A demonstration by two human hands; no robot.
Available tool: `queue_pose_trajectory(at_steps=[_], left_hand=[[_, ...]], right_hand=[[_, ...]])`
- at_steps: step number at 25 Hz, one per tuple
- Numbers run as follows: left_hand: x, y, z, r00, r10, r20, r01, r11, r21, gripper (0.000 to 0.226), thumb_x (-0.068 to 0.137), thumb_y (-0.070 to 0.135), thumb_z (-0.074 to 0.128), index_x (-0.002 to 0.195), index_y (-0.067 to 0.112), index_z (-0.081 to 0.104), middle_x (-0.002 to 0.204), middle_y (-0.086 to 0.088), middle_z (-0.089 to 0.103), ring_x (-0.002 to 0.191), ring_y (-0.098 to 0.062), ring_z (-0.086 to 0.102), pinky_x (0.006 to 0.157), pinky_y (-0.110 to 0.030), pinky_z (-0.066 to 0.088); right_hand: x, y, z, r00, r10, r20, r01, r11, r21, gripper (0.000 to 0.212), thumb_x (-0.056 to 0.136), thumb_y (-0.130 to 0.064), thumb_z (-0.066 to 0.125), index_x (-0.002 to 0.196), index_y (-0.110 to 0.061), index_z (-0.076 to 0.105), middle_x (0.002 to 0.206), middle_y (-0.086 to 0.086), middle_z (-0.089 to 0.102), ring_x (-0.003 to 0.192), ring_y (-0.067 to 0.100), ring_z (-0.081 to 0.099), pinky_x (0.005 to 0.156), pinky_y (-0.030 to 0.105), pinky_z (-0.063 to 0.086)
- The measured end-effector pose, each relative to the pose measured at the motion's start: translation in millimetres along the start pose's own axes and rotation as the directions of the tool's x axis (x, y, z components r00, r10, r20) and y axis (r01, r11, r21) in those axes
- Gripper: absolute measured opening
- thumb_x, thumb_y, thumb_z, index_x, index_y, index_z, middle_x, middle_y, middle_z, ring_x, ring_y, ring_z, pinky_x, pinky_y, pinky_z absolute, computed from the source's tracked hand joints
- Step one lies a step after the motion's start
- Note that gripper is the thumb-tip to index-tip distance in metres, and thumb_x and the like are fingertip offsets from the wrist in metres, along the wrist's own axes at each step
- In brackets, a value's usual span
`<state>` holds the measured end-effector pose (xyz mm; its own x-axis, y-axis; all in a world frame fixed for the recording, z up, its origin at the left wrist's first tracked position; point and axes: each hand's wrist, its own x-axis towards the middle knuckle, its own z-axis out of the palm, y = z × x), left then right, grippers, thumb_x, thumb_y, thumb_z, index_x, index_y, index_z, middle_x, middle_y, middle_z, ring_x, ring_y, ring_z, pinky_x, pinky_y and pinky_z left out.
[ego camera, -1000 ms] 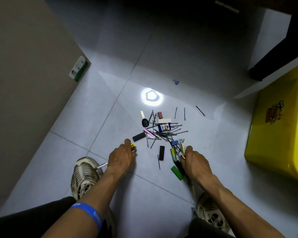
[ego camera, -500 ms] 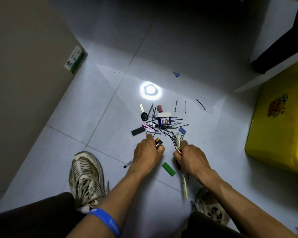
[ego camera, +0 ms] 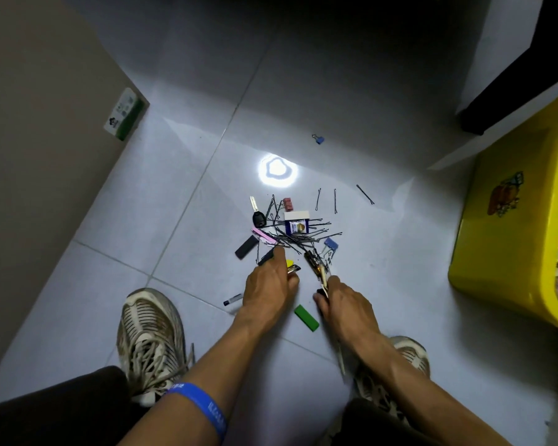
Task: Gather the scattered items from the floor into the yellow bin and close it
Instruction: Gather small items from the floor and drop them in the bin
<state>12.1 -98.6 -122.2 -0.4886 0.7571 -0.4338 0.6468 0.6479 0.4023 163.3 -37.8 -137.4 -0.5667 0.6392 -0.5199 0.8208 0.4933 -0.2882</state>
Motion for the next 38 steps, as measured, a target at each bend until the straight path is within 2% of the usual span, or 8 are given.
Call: queue_pose_trajectory(at_steps=[5,11,14,19,25,30,34,38], left_hand=[[6,-17,-13,0.997,-0.046,-0.059,0.048,0.998,0.041,0.036,0.095,0.028,0.056,0.122,0.009,0.041,0.112,-0.013,0.054,0.085,-0.027,0.056,0.065,-0.035,0.043],[9,-21,-4,0.999,0.001,0.052,-0.006,0.996,0.088,0.029,0.1,0.022,0.047,0.124,0.008,0.04,0.118,-0.013,0.051,0.092,-0.026,0.055,0.07,-0.031,0.045],[10,-21,-12,1.0,-0.02,0.019,0.02,0.999,0.029,0.028,0.1,0.025,0.046,0.121,0.007,0.045,0.114,-0.014,0.055,0.096,-0.031,0.057,0.078,-0.038,0.048],[6,-44,-34,0.986,-0.135,-0.099,0.137,0.991,0.01,0.023,0.096,0.027,0.047,0.108,0.008,0.046,0.103,-0.014,0.054,0.086,-0.033,0.054,0.065,-0.037,0.037],[22,-50,-30,0.993,-0.105,-0.06,0.108,0.993,0.05,0.024,0.098,0.026,0.047,0.114,0.009,0.04,0.102,-0.013,0.051,0.075,-0.031,0.051,0.06,-0.037,0.037],[29,-54,-27,0.993,-0.086,-0.079,0.089,0.996,0.033,0.031,0.1,0.025,0.045,0.124,0.012,0.032,0.101,-0.014,0.056,0.069,-0.029,0.048,0.06,-0.037,0.034],[35,-52,-25,0.974,-0.189,-0.124,0.184,0.981,-0.055,0.029,0.099,0.02,0.042,0.123,0.006,0.034,0.104,-0.02,0.061,0.082,-0.041,0.059,0.063,-0.038,0.036],[35,-55,-30,0.966,-0.234,-0.108,0.215,0.963,-0.16,0.022,0.096,0.026,0.043,0.109,0.009,0.036,0.091,-0.006,0.053,0.069,-0.029,0.046,0.062,-0.035,0.034]], right_hand=[[-1,-14,2,0.999,0.018,0.03,-0.013,0.988,-0.153,0.03,0.101,-0.037,0.032,0.116,-0.013,0.044,0.102,0.006,0.062,0.085,0.029,0.065,0.06,0.034,0.034],[1,-12,-37,0.998,-0.019,0.053,0.007,0.976,0.218,0.018,0.103,-0.039,0.03,0.097,-0.021,0.029,0.076,-0.002,0.049,0.061,0.021,0.047,0.057,0.035,0.033],[21,-31,-35,0.996,-0.093,0.015,0.09,0.985,0.148,0.021,0.103,-0.037,0.032,0.103,-0.016,0.035,0.081,0.002,0.053,0.062,0.026,0.045,0.057,0.035,0.032],[38,-59,-1,0.973,-0.229,0.034,0.231,0.97,-0.075,0.037,0.101,-0.049,0.035,0.108,-0.012,0.04,0.093,0.009,0.061,0.077,0.033,0.064,0.055,0.035,0.034],[32,-64,13,0.954,-0.299,-0.029,0.278,0.914,-0.297,0.051,0.086,-0.061,0.054,0.096,-0.012,0.048,0.079,0.005,0.056,0.053,0.025,0.06,0.043,0.03,0.029],[32,-59,5,0.945,-0.312,-0.103,0.256,0.896,-0.364,0.023,0.074,-0.015,0.077,0.08,-0.007,0.056,0.068,0.009,0.049,0.037,0.022,0.045,0.035,0.024,0.022],[34,-45,-2,0.957,-0.289,-0.022,0.278,0.938,-0.206,0.009,0.096,-0.018,0.045,0.098,-0.009,0.045,0.089,0.013,0.054,0.057,0.031,0.053,0.045,0.035,0.033],[38,-35,-32,0.994,-0.111,-0.008,0.111,0.978,0.174,0.019,0.091,-0.027,0.048,0.093,-0.018,0.032,0.073,0.004,0.05,0.058,0.027,0.044,0.051,0.035,0.028]])
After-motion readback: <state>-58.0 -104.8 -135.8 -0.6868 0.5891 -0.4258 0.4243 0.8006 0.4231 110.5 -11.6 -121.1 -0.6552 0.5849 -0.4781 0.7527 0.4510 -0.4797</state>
